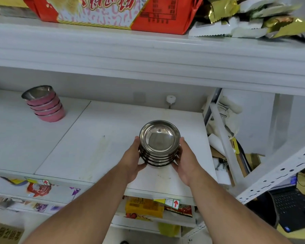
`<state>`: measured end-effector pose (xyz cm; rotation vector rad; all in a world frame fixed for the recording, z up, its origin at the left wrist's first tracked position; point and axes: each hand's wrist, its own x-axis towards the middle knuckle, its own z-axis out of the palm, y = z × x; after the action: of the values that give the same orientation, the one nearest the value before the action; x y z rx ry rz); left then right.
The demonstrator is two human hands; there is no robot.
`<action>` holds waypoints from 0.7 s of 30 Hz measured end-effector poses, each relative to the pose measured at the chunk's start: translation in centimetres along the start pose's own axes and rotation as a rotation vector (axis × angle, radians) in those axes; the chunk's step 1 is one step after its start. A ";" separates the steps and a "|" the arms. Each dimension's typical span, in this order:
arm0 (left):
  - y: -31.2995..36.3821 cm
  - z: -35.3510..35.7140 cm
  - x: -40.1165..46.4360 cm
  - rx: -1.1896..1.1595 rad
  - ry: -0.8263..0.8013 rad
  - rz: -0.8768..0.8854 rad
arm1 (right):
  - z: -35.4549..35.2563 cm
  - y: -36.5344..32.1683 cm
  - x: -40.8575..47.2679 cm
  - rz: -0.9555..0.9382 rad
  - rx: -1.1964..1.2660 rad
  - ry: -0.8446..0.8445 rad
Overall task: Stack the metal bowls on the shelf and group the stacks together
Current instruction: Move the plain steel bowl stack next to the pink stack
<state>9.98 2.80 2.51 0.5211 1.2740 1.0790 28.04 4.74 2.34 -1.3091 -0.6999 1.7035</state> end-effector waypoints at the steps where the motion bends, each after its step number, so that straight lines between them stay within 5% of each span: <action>1: 0.2 -0.2 -0.3 -0.004 0.005 0.006 | 0.2 0.0 0.0 -0.001 -0.006 -0.006; 21: 5.7 -14.5 -6.1 -0.011 0.130 0.107 | 15.9 3.6 -3.3 0.017 -0.067 -0.156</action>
<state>-5.13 -3.39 6.31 0.5222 1.3650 1.2255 12.12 1.19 5.57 -1.2398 -0.8437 1.8243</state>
